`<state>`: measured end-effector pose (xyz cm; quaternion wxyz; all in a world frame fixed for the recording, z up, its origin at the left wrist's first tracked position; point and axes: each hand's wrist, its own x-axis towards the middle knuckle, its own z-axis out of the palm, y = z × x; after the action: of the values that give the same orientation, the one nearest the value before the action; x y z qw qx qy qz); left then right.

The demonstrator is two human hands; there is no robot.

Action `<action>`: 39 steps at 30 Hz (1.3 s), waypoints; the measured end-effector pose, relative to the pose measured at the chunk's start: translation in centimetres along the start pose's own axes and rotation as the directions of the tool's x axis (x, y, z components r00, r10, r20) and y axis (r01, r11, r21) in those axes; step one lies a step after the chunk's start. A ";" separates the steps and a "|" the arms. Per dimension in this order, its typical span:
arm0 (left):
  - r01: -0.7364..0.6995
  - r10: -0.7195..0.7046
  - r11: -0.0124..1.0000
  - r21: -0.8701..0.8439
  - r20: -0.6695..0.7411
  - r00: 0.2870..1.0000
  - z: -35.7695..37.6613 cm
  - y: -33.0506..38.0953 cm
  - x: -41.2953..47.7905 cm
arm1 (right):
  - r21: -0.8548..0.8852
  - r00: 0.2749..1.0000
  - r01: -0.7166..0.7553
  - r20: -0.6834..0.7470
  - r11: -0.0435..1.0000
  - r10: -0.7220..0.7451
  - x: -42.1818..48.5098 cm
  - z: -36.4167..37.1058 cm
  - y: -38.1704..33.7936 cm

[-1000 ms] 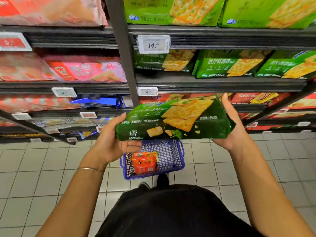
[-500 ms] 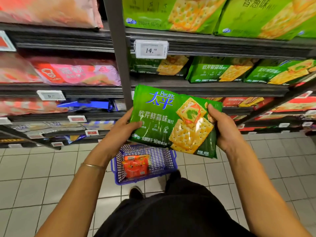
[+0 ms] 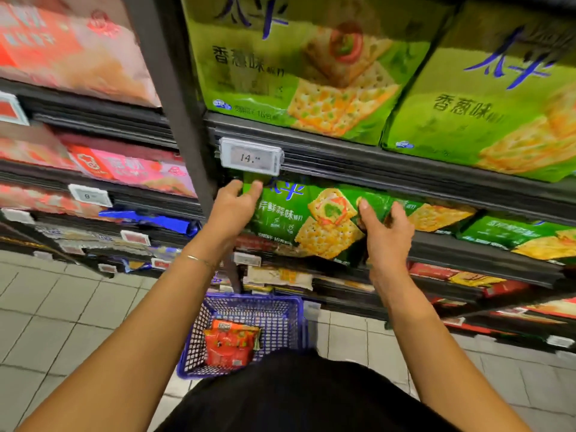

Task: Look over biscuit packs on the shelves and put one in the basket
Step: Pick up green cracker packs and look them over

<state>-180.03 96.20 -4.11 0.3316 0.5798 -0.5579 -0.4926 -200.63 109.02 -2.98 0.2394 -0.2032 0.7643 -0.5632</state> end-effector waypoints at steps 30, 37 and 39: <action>-0.108 0.147 0.984 0.141 -0.306 0.941 0.9 1.0 -4.0 | 0.169 0.966 -0.155 0.231 0.973 0.114 -0.9 4.1 0.2; 0.161 -0.261 0.867 -0.471 -0.156 0.953 0.6 2.0 -2.5 | 0.297 0.948 -0.211 0.295 0.931 0.121 -1.6 4.0 0.3; 0.276 -0.372 0.760 -0.588 -0.045 0.927 0.0 3.0 -2.2 | 0.340 0.938 -0.236 0.324 0.910 0.122 -1.8 4.1 0.6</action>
<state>-180.78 97.85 -0.90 0.4428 0.5787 -0.2467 -0.6389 -196.77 107.11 -4.33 0.4365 -0.1639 0.6139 -0.6370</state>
